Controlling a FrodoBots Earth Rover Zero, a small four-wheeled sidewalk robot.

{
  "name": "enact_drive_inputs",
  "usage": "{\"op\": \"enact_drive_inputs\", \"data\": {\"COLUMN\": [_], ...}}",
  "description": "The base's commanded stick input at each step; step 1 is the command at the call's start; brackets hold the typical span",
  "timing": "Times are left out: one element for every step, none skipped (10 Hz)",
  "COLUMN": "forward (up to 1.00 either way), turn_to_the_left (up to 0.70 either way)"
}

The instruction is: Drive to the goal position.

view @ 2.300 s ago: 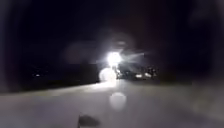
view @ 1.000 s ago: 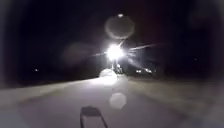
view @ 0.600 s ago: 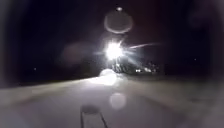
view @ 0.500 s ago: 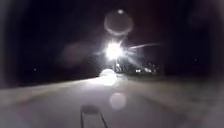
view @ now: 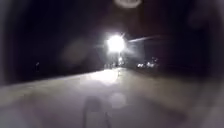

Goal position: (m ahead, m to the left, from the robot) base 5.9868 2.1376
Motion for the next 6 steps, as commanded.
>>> {"op": "enact_drive_inputs", "data": {"forward": [1.0, 1.0, 1.0, 1.0, 1.0, 1.0], "turn_to_the_left": [0.2, 0.15, 0.16, 0.19, 0.22, 0.12]}}
